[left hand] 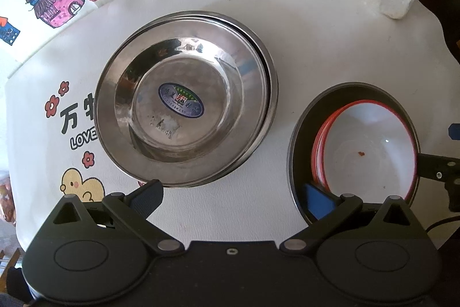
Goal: Organize plates and bowls
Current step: 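Move both grippers to the rim of the dark grey bowl, then close both grippers on the rim of the dark grey bowl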
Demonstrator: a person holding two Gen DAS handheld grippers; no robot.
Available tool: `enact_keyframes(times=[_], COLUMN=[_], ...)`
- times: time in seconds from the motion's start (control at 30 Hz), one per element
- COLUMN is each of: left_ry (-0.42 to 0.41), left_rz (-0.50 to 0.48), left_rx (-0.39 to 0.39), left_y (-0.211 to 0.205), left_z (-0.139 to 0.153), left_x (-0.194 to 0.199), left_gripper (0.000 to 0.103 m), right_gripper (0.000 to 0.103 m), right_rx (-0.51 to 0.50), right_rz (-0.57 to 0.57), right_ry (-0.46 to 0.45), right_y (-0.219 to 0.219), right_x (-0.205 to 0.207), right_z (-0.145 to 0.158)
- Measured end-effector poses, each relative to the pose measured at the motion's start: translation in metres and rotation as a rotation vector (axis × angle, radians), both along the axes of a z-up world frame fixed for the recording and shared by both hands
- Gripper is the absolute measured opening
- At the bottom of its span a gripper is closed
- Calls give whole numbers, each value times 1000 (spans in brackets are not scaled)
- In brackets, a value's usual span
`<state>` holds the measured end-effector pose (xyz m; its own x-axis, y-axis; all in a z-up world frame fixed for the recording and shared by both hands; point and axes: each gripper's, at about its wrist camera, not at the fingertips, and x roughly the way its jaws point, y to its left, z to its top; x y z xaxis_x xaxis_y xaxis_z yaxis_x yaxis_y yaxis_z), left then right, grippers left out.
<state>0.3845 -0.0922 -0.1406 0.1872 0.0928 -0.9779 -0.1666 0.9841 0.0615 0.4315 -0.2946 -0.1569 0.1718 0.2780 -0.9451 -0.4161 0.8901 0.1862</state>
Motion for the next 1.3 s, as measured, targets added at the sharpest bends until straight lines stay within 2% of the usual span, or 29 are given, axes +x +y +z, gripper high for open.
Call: enact_keyframes(times=[0.4, 0.5, 0.7, 0.8, 1.0, 1.07, 1.3], left_ry=[22, 26, 44, 43, 25, 18, 4], left_rz=[18, 26, 58, 62, 62, 66, 74], left_rx=[6, 4, -9, -25, -101, -130, -236], left_y=[-3, -1, 2, 3, 6, 9, 11], left_z=[-2, -3, -5, -5, -2, -2, -5], left_x=[2, 3, 4, 4, 3, 2, 0], left_gripper=[102, 102, 102, 97, 74, 63, 35], right_gripper=[100, 95, 75, 64, 39, 30, 27], right_rx=[-2, 14, 80, 96, 112, 107, 125], right_rz=[40, 50, 57, 64, 73, 86, 59], right_ry=[-30, -31, -3, 7, 39, 36, 58], right_y=[4, 4, 2, 4, 13, 17, 17], right_x=[-1, -1, -1, -2, -3, -5, -3], right_z=[-1, 0, 2, 4, 7, 9, 6])
